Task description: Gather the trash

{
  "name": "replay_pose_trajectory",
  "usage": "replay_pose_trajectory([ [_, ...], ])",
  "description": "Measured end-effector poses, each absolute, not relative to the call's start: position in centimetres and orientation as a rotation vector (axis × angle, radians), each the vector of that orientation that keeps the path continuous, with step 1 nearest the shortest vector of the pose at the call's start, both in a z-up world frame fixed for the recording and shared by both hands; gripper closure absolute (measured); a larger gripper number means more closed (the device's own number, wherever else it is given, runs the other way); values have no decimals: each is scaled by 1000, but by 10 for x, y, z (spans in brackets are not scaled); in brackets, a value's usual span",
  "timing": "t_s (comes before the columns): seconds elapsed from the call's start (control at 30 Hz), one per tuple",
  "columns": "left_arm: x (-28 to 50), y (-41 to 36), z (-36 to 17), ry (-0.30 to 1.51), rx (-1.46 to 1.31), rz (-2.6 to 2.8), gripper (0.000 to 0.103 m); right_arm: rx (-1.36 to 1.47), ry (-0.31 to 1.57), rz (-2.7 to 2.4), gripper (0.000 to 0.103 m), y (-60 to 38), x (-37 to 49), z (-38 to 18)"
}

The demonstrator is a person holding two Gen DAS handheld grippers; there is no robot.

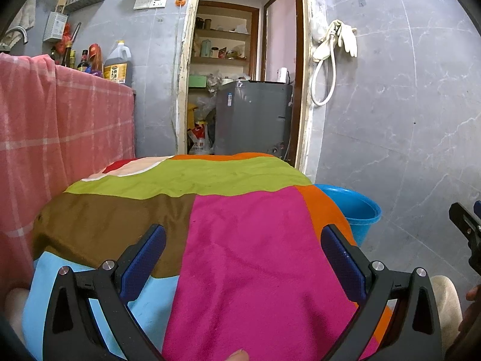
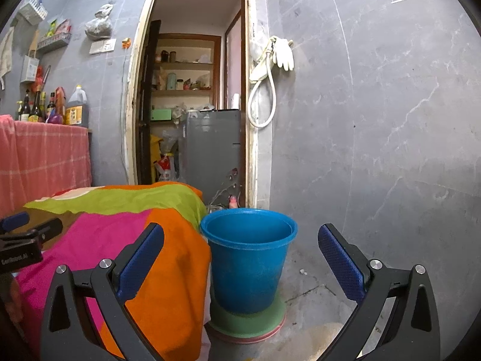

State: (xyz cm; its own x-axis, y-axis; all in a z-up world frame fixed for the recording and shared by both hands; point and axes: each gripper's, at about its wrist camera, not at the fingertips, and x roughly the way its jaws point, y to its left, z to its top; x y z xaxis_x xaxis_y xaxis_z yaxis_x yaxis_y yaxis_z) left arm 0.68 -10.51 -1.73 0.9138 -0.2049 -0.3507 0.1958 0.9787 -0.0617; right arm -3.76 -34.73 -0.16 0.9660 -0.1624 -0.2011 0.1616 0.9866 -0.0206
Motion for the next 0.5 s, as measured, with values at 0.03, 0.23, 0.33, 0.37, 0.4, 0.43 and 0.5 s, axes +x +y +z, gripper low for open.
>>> replay_pose_trajectory([
  [0.03, 7, -104, -18, 368, -25, -207, 2, -4, 208, -165, 0, -348, -38, -3],
  [0.23, 9, -104, -21, 378, -19, -213, 2, -4, 212, -165, 0, -348, -39, -8],
  [0.33, 9, -103, -21, 376, -17, -212, 2, -5, 212, -165, 0, -348, -39, -8],
  [0.37, 9, -103, -21, 376, -18, -212, 2, -6, 213, -165, 0, -348, -39, -8],
  [0.4, 9, -102, -21, 376, -17, -212, 2, -6, 213, -164, 0, -348, -39, -7],
  [0.43, 10, -102, -21, 376, -18, -211, 2, -6, 212, -164, 0, -348, -40, -8],
  [0.5, 10, -101, -21, 377, -17, -211, 2, -5, 212, -163, 0, -348, -40, -8],
])
